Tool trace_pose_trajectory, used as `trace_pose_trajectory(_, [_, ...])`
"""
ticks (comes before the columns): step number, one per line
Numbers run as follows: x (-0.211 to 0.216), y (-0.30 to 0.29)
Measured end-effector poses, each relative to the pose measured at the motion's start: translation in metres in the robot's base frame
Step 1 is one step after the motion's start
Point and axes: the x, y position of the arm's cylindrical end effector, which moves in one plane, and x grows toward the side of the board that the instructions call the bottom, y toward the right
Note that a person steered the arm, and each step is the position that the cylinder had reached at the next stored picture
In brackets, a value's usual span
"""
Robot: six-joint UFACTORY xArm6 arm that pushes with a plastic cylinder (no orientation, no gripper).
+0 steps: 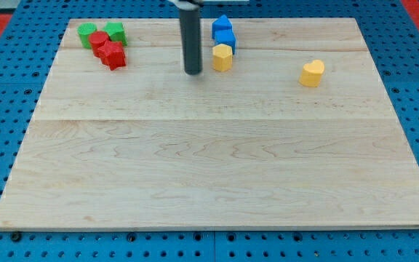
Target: Push the yellow heart towards the yellow hexagon
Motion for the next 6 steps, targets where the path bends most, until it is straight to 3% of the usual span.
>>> trace_pose_trajectory(1, [0.048, 0.099])
trace_pose_trajectory(2, [0.051, 0.197])
trace_pose_trajectory(3, [0.010, 0.226])
trace_pose_trajectory(4, [-0.021, 0.182])
trace_pose_trajectory(5, [-0.021, 0.126])
trace_pose_trajectory(6, [-0.030, 0.135])
